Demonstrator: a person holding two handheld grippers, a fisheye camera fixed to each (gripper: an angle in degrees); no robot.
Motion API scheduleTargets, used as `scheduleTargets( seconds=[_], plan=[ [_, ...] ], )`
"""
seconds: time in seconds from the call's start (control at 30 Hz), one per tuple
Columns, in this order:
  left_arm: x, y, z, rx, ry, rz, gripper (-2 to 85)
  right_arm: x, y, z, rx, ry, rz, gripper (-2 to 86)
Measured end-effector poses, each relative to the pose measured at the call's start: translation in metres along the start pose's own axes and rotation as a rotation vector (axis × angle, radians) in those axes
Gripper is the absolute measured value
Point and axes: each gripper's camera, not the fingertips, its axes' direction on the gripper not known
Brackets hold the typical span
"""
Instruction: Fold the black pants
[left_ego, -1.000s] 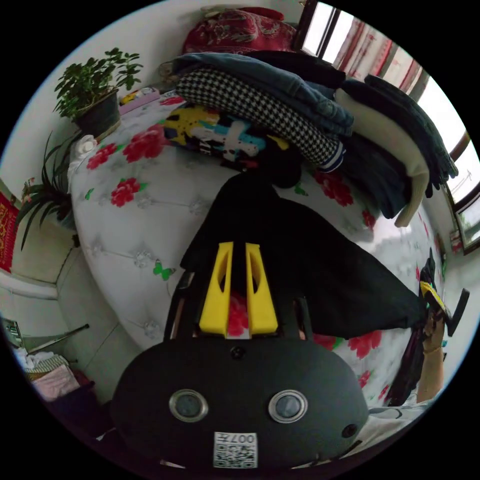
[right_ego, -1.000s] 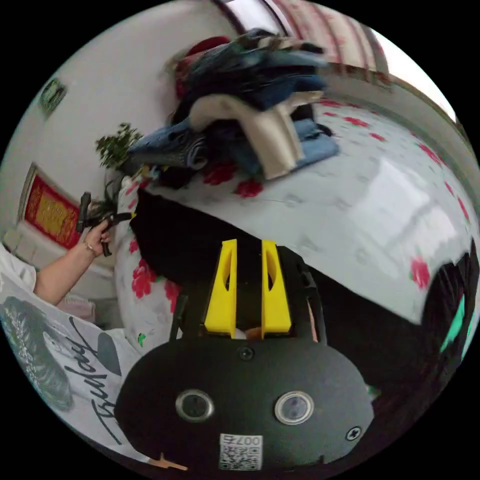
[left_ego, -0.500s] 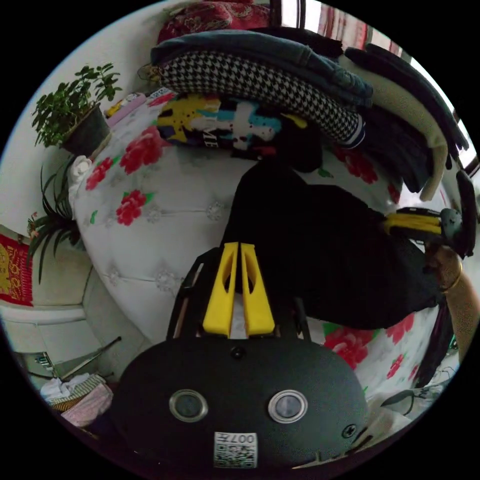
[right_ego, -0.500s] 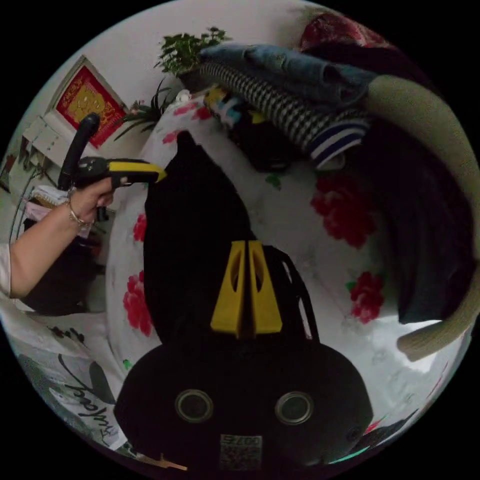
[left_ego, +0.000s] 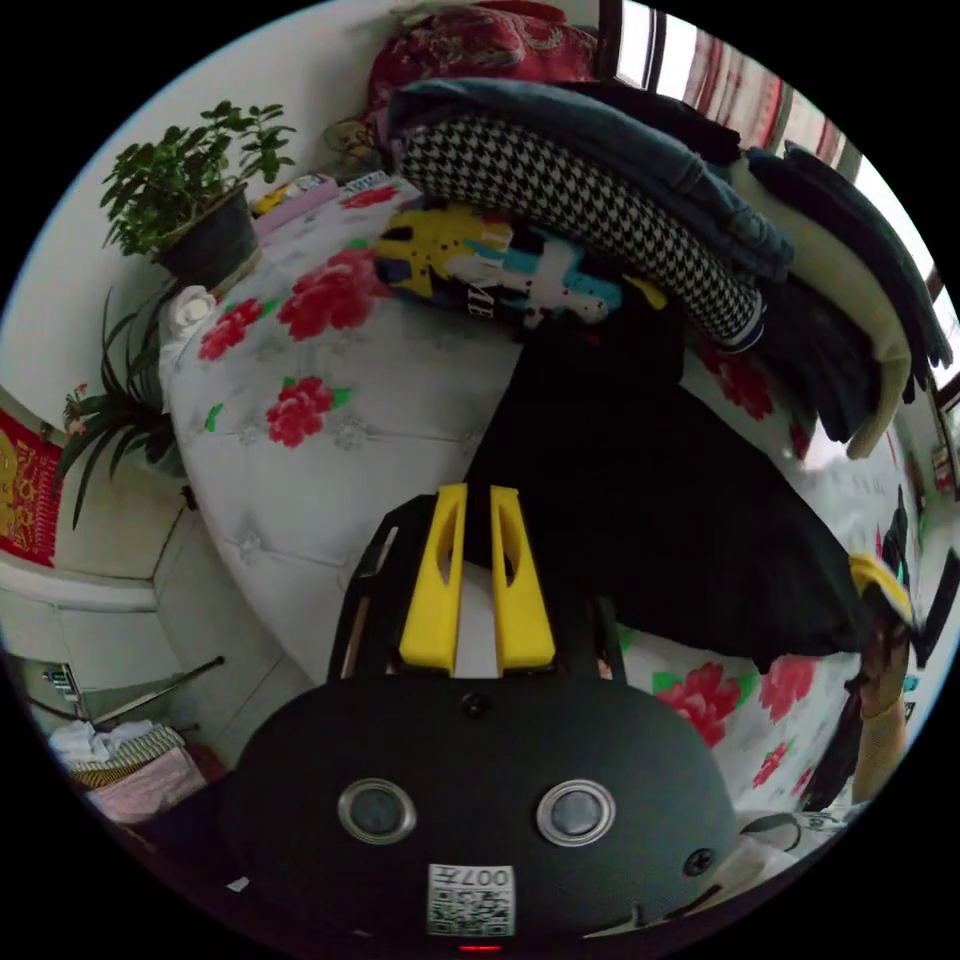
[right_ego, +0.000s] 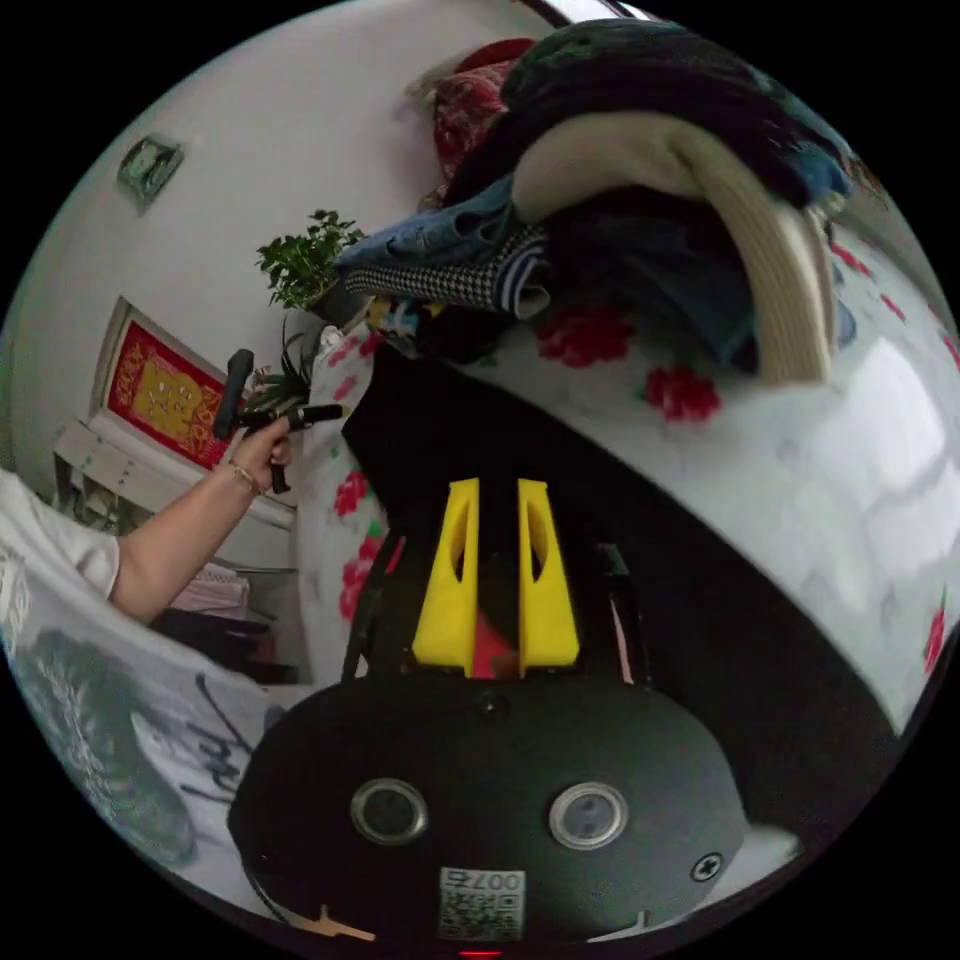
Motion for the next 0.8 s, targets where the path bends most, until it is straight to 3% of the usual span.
scheduleTargets(
  seconds=[0.13, 0.27, 0.37, 0.43, 0.67, 0.8],
  plan=[
    [-0.006, 0.027, -0.027, 0.082, 0.063, -0.001, 4.5, 0.057, 0.103, -0.064, 0.017, 0.062, 0.276, 7.9],
    [-0.021, 0.04, -0.007, -0.016, 0.135, -0.114, 5.8, 0.137, 0.22, -0.164, 0.292, 0.214, 0.798, 9.3],
    [-0.051, 0.056, 0.011, -0.057, 0.288, -0.32, 7.5, 0.181, 0.285, -0.215, 0.503, 0.204, 1.043, 10.4],
    [-0.069, 0.064, 0.024, -0.083, 0.392, -0.423, 9.4, 0.201, 0.301, -0.23, 0.595, 0.175, 1.099, 11.0],
    [-0.093, 0.052, 0.046, -0.121, 0.449, -0.519, 13.5, 0.266, 0.315, -0.239, 0.842, 0.113, 1.305, 9.1],
    [-0.102, 0.041, 0.052, -0.115, 0.457, -0.575, 11.7, 0.285, 0.297, -0.245, 0.84, 0.05, 1.342, 4.2]
  ],
)
